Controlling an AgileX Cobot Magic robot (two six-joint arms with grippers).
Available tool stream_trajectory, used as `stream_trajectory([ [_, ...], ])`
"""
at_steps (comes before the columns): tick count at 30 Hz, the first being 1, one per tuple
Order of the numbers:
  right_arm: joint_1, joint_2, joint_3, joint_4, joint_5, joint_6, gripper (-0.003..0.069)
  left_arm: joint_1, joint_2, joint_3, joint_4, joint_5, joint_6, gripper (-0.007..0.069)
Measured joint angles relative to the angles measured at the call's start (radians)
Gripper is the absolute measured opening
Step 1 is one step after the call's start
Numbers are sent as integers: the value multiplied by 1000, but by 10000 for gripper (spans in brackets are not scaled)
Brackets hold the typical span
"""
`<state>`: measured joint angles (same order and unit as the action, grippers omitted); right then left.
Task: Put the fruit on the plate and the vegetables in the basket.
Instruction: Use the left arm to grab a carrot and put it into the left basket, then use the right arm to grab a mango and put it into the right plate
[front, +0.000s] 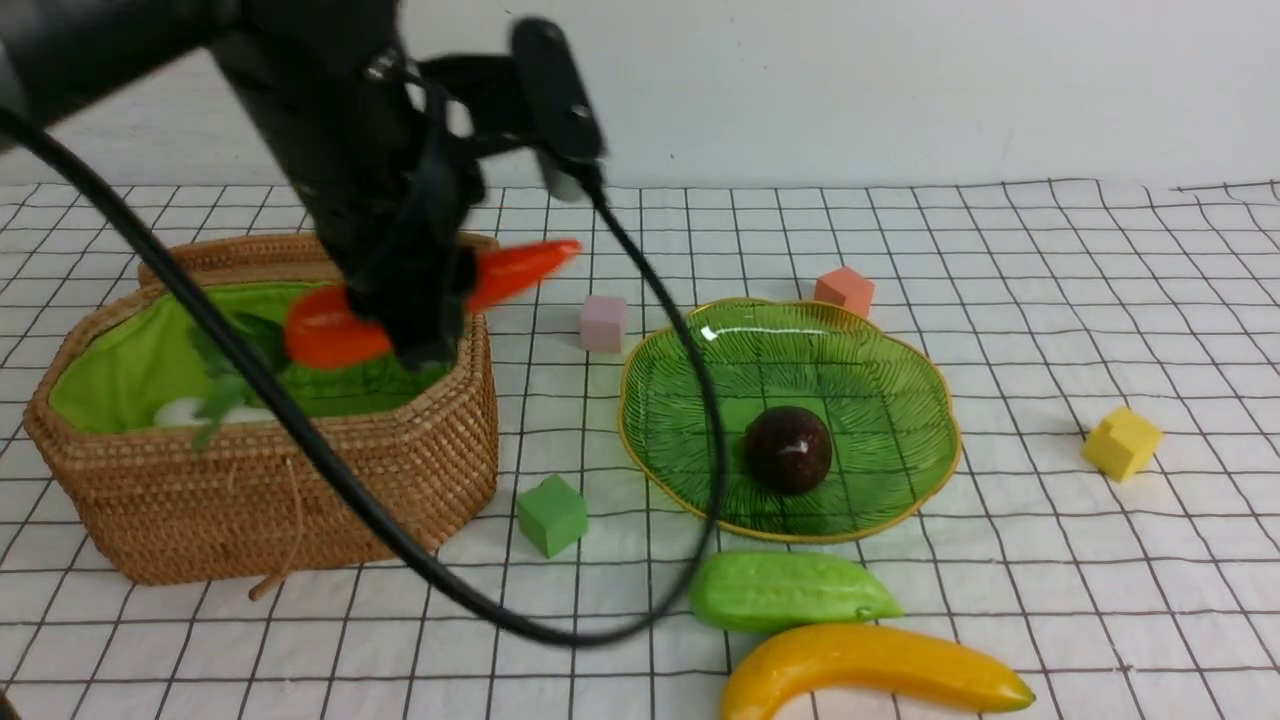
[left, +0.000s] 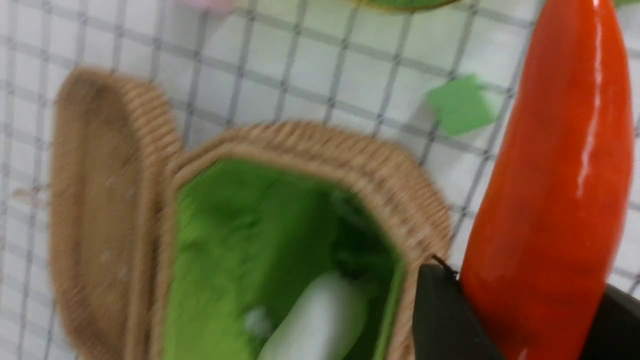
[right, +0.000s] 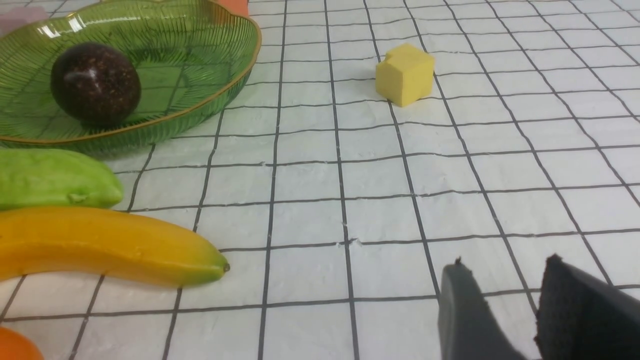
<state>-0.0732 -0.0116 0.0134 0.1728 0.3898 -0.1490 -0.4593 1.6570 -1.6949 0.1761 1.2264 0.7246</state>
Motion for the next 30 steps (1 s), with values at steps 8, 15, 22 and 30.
stream_trajectory([
  [8,0,0,0,-1,0,0,244,220,104,1,44,-89,-6,260],
  [15,0,0,0,-1,0,0,244,218,188,1,15,-180,-107,334],
  [22,0,0,0,-1,0,0,244,218,177,1,-39,-113,-147,654],
  [30,0,0,0,-1,0,0,244,218,-13,4,-127,4,-151,610],
])
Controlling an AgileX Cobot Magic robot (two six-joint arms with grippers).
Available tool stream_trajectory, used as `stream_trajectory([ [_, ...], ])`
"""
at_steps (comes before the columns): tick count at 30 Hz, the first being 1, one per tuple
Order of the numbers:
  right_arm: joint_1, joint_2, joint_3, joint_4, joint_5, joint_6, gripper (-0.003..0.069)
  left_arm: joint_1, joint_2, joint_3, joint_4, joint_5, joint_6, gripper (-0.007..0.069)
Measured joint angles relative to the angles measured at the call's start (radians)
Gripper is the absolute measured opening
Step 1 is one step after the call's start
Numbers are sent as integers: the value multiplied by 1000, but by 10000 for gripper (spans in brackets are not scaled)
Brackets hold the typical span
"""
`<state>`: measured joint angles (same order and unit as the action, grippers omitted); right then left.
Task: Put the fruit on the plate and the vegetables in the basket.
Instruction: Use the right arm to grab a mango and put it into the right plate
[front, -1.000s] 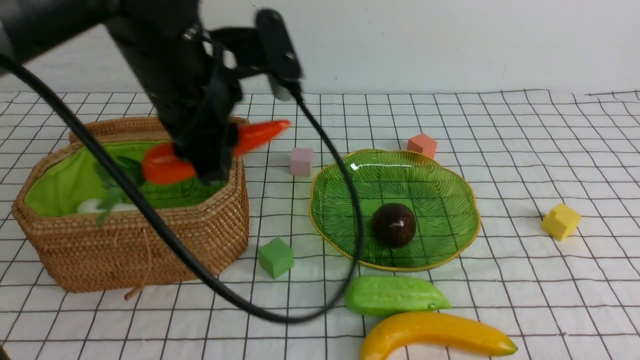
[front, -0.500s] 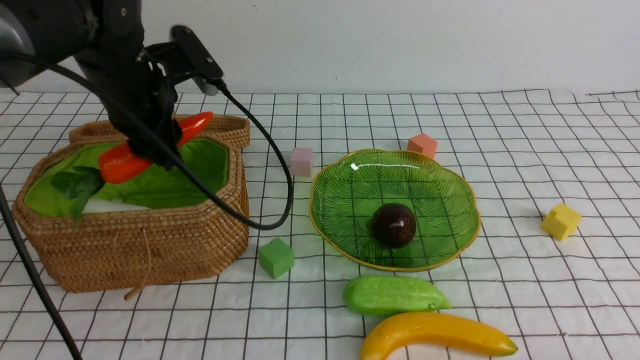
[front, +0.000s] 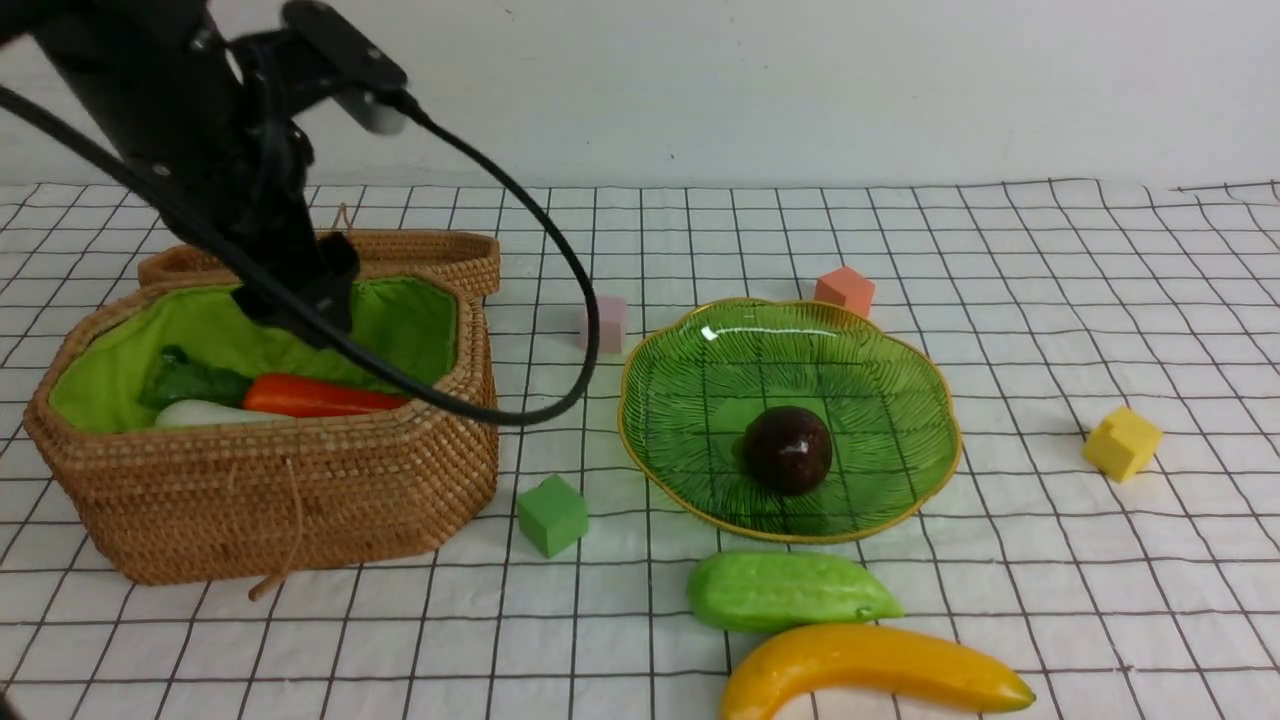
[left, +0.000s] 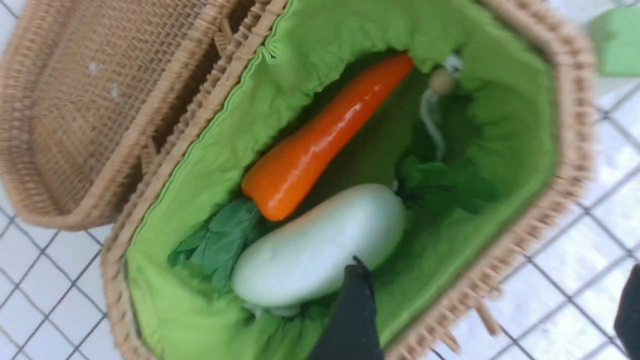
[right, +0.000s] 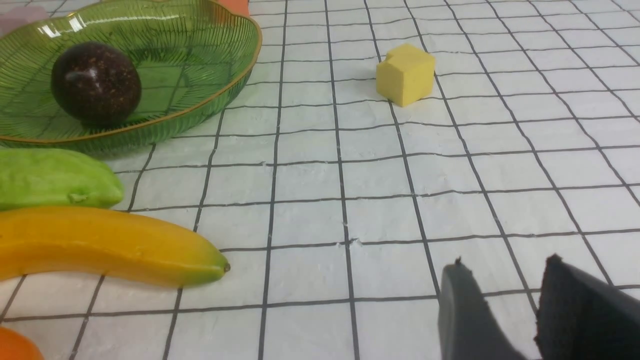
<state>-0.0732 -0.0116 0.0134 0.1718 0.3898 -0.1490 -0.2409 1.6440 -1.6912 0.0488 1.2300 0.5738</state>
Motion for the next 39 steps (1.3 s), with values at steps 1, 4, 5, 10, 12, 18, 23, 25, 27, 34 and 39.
stream_trajectory([
  [1,0,0,0,0,0,0,244,0,-47,0,-16,5,0,589],
  [4,0,0,0,0,0,0,244,0,-178,0,-49,16,-33,521],
  [5,0,0,0,0,0,0,244,0,-187,1,-49,16,-38,512],
  [10,0,0,0,0,0,0,244,0,-465,79,-49,17,-259,372],
  [12,0,0,0,0,0,0,244,0,-545,124,-41,17,-325,328],
  [18,0,0,0,0,0,0,244,0,-914,522,-43,17,-497,116],
  [23,0,0,0,0,0,0,244,0,-1152,842,-166,-90,-610,-11],
  [25,0,0,0,0,0,0,244,0,-1200,907,-208,-178,-642,-13],
  [27,0,0,0,0,0,0,244,0,-1289,1023,-264,-353,-678,-13],
  [34,0,0,0,0,0,0,244,0,-1344,1119,-286,-535,-688,-13],
  [39,0,0,0,0,0,0,244,0,-1344,1125,-286,-535,-688,-13],
])
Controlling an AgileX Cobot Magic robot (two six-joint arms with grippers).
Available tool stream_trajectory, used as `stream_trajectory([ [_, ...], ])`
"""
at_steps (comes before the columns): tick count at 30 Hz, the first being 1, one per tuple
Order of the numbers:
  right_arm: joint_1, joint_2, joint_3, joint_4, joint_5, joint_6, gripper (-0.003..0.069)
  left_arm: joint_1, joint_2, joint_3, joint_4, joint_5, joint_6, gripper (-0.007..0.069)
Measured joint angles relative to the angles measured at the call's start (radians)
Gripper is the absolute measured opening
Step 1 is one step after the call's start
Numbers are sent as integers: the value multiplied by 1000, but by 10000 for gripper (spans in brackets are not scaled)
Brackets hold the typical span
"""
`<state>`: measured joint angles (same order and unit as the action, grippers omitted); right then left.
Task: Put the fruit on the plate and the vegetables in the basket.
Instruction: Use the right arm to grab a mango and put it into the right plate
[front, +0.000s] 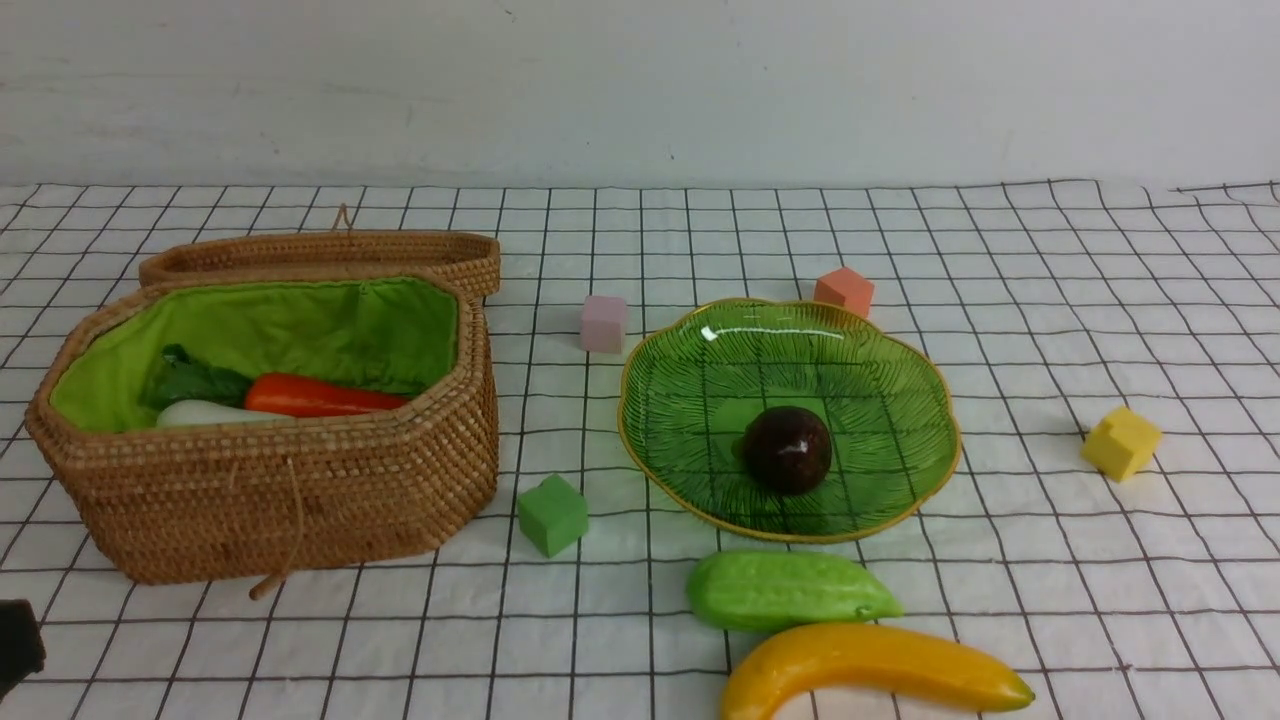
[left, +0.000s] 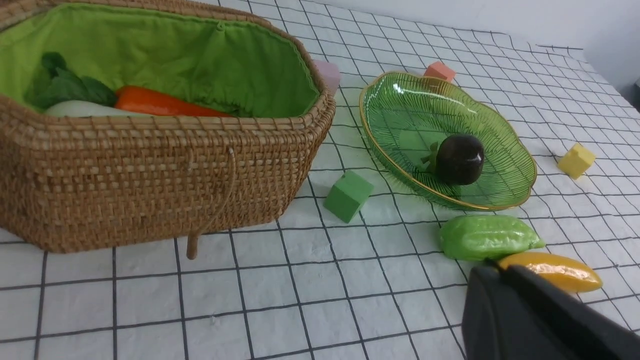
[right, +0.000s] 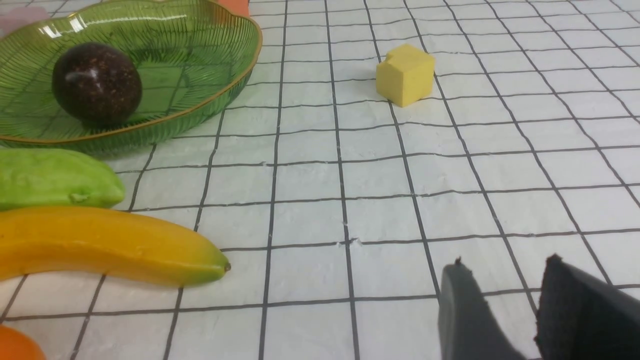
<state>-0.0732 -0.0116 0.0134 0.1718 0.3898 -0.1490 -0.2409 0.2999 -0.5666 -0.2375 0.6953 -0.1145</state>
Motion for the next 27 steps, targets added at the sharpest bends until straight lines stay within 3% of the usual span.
stream_trajectory([
  [9,0,0,0,0,0,0,244,0,0,1,33,-2,-1,-13],
  [17,0,0,0,0,0,0,244,9,-92,146,167,-154,-41,-13],
  [27,0,0,0,0,0,0,244,219,-306,510,218,-227,-44,-13],
])
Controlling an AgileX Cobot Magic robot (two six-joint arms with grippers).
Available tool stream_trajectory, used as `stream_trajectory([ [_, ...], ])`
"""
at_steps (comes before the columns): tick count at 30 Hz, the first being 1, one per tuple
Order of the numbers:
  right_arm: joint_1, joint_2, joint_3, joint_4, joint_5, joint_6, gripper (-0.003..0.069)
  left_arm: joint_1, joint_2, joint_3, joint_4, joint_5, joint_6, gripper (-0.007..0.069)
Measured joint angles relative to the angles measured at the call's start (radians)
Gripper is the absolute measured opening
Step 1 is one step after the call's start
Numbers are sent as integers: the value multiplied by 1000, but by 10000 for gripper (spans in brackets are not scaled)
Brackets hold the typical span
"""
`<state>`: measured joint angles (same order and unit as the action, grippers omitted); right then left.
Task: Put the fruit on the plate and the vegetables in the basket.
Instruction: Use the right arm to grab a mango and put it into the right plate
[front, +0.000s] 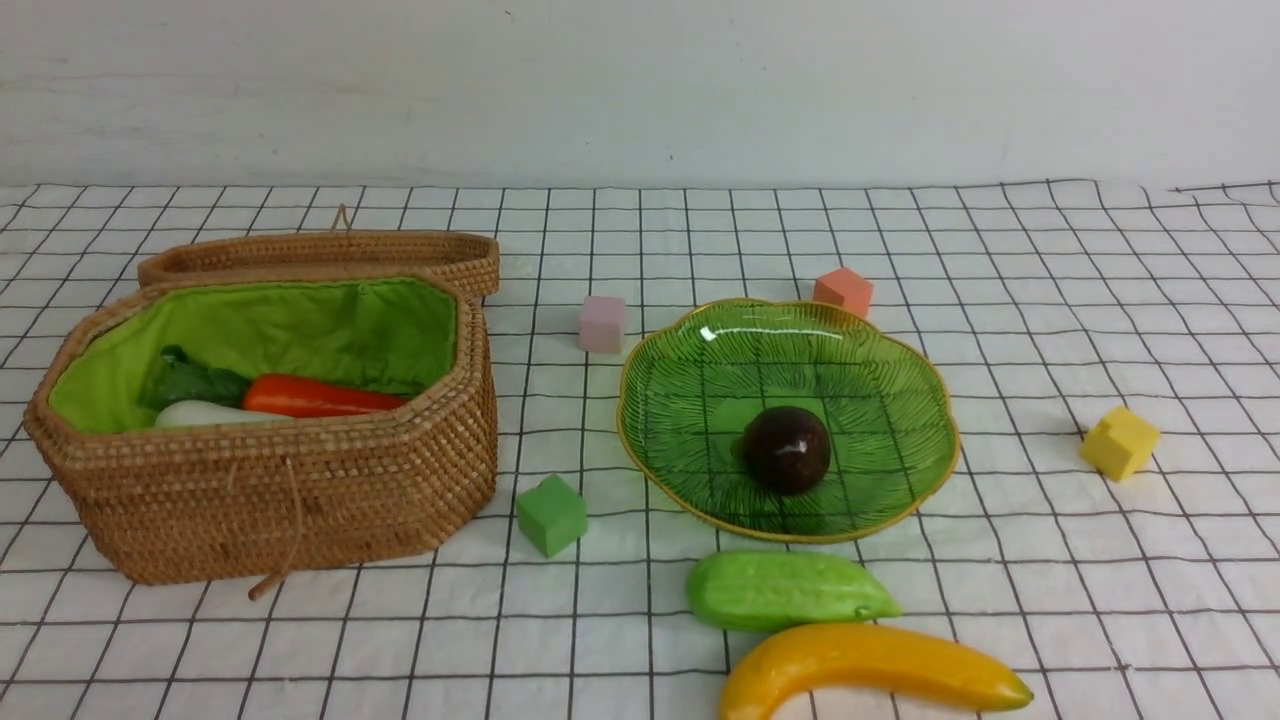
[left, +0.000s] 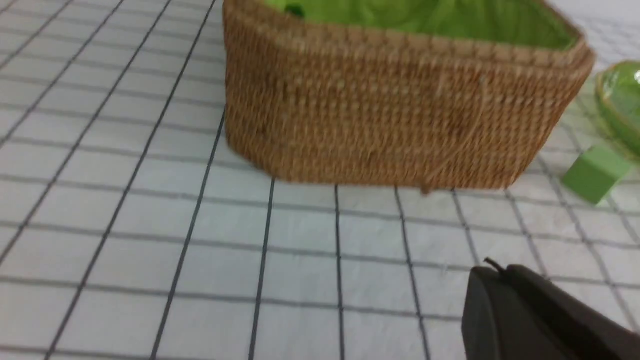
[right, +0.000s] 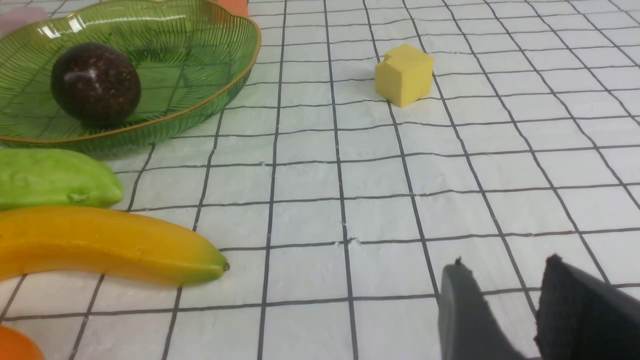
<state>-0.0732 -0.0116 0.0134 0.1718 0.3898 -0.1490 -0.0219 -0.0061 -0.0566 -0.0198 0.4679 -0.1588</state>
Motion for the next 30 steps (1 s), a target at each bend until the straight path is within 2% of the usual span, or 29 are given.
stream_trajectory([
  [3,0,0,0,0,0,0,244,2,-4,78,14,-26,0,-13],
  [7,0,0,0,0,0,0,244,3,-4,84,20,-104,0,-13],
  [26,0,0,0,-20,-2,0,244,3,-4,85,20,-109,0,-8],
  [30,0,0,12,-14,-90,0,244,3,-4,85,20,-110,0,-2],
])
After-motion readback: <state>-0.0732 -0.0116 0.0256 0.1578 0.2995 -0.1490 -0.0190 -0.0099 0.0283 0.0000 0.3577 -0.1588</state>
